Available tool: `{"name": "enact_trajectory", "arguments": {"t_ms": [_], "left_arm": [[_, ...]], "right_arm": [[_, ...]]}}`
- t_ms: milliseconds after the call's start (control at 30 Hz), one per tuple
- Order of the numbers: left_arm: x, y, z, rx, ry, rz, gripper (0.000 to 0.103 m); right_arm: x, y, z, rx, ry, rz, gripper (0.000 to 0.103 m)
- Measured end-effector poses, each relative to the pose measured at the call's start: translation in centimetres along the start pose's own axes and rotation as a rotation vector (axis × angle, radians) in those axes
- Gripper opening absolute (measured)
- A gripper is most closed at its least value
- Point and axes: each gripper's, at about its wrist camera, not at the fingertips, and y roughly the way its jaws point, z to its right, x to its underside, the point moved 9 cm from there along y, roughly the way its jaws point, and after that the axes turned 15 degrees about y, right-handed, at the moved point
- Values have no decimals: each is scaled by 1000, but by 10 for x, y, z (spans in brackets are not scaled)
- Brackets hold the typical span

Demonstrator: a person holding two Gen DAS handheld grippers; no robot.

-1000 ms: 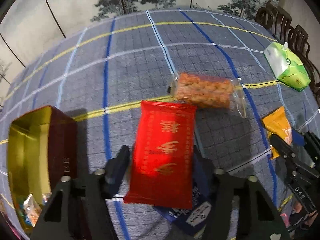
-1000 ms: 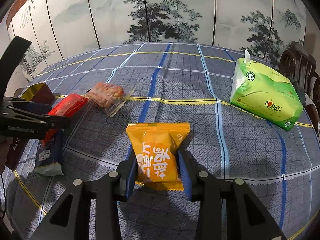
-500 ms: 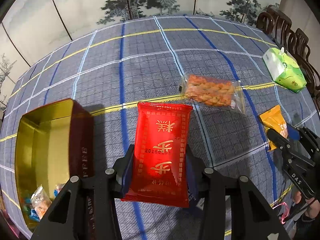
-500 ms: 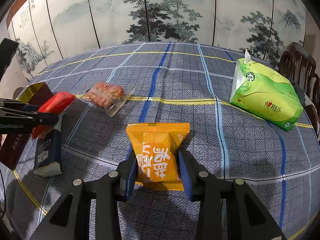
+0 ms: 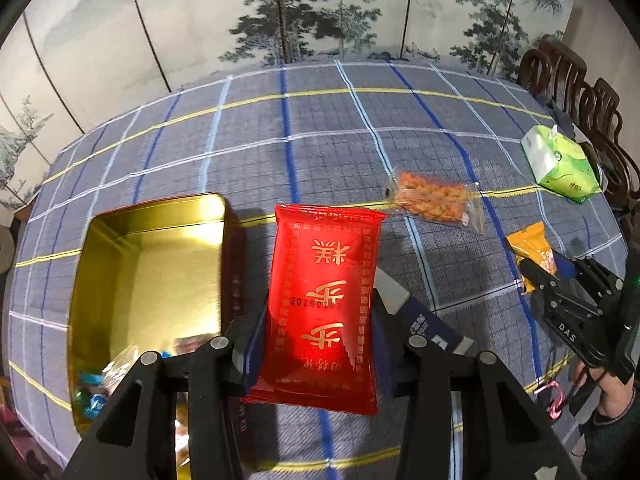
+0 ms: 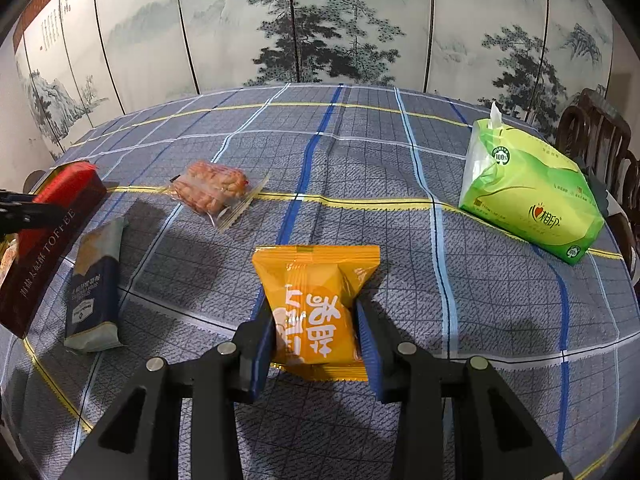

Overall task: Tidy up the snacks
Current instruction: 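Carry the red packet into the tin and open the left tool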

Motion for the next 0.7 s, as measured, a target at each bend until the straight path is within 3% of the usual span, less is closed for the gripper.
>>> {"name": "enact_trajectory", "arguments": {"t_ms": [700], "left_arm": [[67, -42, -85, -97, -185, -13, 41]], "right_arm": [[-1, 0, 0, 6, -4, 1, 39]]}}
